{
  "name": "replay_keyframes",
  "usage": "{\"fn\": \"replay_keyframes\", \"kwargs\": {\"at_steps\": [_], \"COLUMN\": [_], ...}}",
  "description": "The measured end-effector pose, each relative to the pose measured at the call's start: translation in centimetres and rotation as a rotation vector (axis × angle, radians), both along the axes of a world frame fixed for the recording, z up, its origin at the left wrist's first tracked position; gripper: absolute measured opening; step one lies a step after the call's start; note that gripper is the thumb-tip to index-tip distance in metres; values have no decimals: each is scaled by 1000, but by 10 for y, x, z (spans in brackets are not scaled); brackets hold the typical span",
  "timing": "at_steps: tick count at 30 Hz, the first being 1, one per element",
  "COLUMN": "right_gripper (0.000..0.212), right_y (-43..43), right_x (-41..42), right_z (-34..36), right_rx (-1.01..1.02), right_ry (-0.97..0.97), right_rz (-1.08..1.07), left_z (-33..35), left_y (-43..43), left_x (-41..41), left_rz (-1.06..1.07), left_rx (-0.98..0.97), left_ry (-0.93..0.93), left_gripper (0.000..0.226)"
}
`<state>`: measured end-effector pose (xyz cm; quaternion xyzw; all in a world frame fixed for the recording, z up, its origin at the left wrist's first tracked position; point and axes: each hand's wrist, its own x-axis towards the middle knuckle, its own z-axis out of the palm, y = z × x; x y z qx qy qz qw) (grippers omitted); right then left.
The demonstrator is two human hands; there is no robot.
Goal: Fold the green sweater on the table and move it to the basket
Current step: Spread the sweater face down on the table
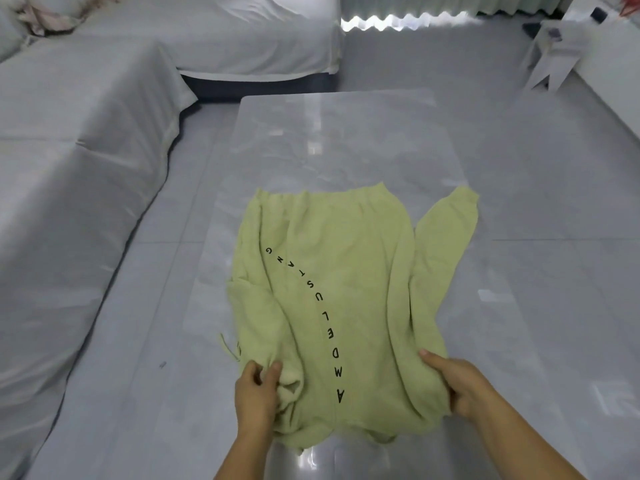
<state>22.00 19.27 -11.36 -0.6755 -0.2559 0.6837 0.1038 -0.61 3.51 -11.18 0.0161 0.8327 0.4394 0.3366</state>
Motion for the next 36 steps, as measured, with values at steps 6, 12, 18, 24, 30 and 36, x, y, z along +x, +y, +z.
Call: {"fn": "replay_keyframes", "kwargs": {"at_steps": [6, 12, 18, 24, 30, 36], "right_gripper": [33, 37, 29, 49, 47, 10], "right_y": [4, 17, -7, -12, 42, 115], "right_x": [30, 54, 46, 64, 74, 25], "right_z": [26, 53, 53, 81, 171, 247], "right_rx": [302, 344, 142, 165, 257, 544], "right_ry": [21, 86, 295, 410, 798, 654], "right_rz": [-138, -294, -330, -463, -398, -393], "left_z": [31, 51, 55, 71, 165, 229], "left_y": [-27, -33, -28, -55, -46, 59], "left_x": [-28, -50, -23, -55, -123, -164], "left_rz": [315, 601, 352, 355, 507, 513], "left_rx": [257, 484, 363, 19, 608, 580], "left_ry": [-218, -681, -539, 96, -167, -77], "left_gripper": [20, 22, 28, 26, 67, 27]}}
